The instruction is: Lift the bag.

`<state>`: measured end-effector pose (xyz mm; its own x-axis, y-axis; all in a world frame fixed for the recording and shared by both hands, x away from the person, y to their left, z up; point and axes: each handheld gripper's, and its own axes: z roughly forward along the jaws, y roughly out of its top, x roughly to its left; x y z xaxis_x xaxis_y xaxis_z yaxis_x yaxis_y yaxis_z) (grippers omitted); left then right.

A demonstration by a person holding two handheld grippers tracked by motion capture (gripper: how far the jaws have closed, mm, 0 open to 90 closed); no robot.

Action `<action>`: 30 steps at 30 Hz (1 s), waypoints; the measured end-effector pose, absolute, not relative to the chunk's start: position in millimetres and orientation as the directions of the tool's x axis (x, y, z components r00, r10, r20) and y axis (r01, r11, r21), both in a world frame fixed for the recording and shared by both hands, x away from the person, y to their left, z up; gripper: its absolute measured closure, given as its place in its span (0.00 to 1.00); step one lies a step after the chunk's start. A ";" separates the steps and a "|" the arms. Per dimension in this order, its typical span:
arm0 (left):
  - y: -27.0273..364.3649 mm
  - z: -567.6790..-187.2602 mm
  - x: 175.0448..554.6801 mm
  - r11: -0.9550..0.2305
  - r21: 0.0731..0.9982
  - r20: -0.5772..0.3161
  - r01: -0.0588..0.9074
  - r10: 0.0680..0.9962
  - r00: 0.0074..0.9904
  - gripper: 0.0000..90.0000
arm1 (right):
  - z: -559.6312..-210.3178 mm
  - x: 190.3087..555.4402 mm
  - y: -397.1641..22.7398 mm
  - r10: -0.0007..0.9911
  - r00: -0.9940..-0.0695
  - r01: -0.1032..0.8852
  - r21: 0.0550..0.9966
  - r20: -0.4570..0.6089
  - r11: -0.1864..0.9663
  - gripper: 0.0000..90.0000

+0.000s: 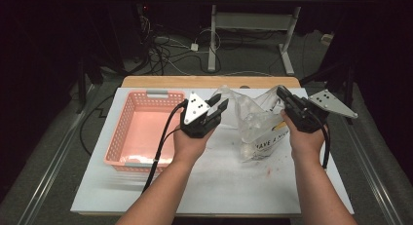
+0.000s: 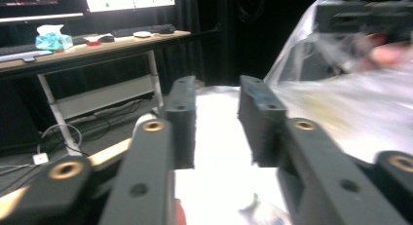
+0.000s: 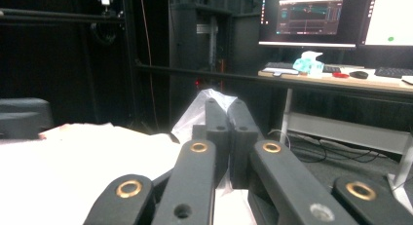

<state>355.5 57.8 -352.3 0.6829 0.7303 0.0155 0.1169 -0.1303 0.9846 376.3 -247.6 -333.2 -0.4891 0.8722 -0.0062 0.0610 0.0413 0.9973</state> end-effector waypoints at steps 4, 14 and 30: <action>65.4 -361.0 337.4 -0.138 0.979 -0.004 0.148 0.720 0.694 0.61 | -336.2 371.5 -250.4 0.873 -0.487 0.064 0.997 -0.011 0.049 1.00; 80.0 -403.0 302.1 -0.145 0.959 -0.076 0.245 0.699 0.711 0.37 | -338.6 358.9 -257.8 0.869 -0.493 0.054 0.997 -0.029 0.064 1.00; 61.7 -448.5 301.2 -0.255 0.904 -0.090 0.343 0.671 0.736 0.01 | -332.0 343.0 -264.3 0.859 -0.510 0.030 0.997 -0.047 0.073 0.93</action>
<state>301.2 61.7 -448.5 0.7362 0.6708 -0.0896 0.3426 -0.2553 0.9041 343.0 -264.3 -332.0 -0.5103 0.8587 -0.0473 0.0299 0.0727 0.9969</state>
